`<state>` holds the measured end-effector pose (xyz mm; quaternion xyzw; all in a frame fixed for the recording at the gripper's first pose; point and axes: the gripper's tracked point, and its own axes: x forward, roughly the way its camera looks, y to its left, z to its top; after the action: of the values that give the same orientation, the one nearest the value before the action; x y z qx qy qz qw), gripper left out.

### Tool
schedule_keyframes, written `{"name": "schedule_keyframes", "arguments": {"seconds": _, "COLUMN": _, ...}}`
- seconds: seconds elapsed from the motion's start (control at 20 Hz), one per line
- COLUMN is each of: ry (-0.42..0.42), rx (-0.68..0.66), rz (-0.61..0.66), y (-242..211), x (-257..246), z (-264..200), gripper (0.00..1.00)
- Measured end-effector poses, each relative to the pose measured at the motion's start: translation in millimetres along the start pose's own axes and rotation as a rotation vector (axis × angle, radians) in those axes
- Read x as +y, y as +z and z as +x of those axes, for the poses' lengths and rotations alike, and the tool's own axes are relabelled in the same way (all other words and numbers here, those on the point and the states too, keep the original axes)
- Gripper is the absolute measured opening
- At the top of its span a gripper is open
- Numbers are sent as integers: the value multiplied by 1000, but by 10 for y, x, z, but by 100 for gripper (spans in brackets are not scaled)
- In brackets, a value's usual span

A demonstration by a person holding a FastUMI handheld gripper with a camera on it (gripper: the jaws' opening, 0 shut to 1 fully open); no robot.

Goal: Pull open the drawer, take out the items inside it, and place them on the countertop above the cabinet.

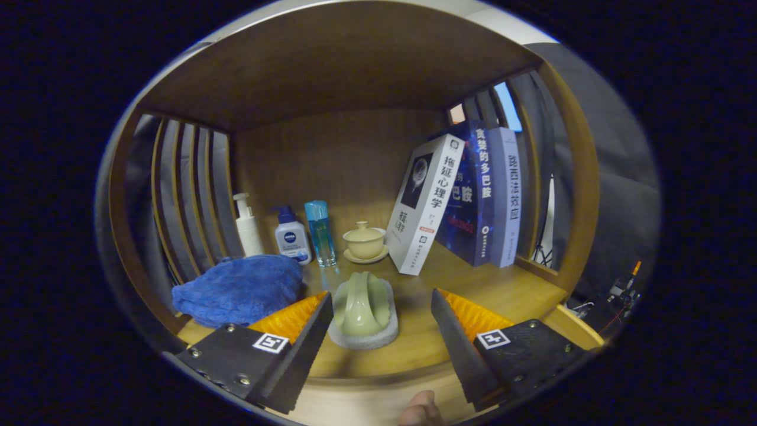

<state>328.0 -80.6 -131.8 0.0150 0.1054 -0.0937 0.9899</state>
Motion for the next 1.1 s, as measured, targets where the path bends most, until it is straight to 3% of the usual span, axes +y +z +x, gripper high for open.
{"name": "schedule_keyframes", "arguments": {"seconds": 0.4, "ry": 39, "rx": -147, "rz": 15, "y": 580, "x": -238, "z": -1361, "gripper": 100}}
{"name": "schedule_keyframes", "arguments": {"seconds": 0.6, "ry": 75, "rx": -202, "rz": 12, "y": 633, "x": -241, "z": -2119, "gripper": 99}}
{"name": "schedule_keyframes", "arguments": {"seconds": 0.85, "ry": 64, "rx": -233, "rz": -20, "y": 279, "x": -343, "z": -2825, "gripper": 99}}
{"name": "schedule_keyframes", "arguments": {"seconds": 1.1, "ry": 68, "rx": -219, "rz": -21, "y": -319, "x": -348, "z": -3126, "gripper": 99}}
